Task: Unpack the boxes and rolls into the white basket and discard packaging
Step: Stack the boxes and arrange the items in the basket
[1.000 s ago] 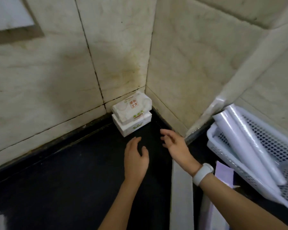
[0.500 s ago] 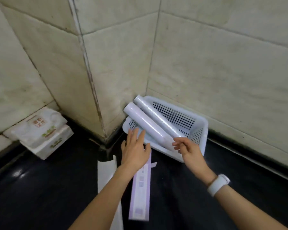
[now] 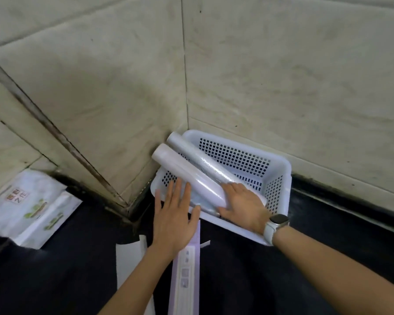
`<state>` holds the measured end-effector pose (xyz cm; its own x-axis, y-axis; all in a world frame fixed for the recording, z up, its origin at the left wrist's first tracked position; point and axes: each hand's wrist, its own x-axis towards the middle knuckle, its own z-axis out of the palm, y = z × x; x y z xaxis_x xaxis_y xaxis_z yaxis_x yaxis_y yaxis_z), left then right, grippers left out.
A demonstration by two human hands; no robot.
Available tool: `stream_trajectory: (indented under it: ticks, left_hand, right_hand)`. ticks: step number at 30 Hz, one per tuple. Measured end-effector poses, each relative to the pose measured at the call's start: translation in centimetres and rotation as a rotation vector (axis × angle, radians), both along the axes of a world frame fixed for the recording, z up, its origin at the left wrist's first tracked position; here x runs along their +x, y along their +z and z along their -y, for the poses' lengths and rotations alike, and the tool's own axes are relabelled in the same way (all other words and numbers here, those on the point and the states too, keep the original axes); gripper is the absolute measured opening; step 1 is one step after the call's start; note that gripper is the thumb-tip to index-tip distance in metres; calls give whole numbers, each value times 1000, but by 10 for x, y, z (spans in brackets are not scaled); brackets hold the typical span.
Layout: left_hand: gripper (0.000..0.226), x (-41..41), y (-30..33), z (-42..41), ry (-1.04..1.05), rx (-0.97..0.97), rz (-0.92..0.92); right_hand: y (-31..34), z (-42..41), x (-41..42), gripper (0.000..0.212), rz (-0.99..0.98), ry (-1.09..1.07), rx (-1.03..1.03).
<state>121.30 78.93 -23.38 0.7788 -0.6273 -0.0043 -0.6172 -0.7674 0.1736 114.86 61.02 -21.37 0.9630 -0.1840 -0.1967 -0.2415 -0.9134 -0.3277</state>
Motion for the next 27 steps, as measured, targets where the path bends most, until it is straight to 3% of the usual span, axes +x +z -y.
stream_trajectory:
  ticks: [4,12,16,23,27]
  left_hand:
    - [67,10,5,13,-19,-84,-66]
    - [69,13,12,25,10,-15,-175]
    - [74,19,21,30,58,-105,-242]
    - [72,16,12,30,40,-89,-82]
    - [68,17,12,32,10,-14,-35]
  right_hand:
    - [-8,6,1,63,74,-45,-52]
    - [-7,21,5,61,97,-58,-94]
    - [-5,24,4,64,105,-79,-30]
    - [19,34,0,59,318,-164,165]
    - [26,55,21,57,355,-287,129]
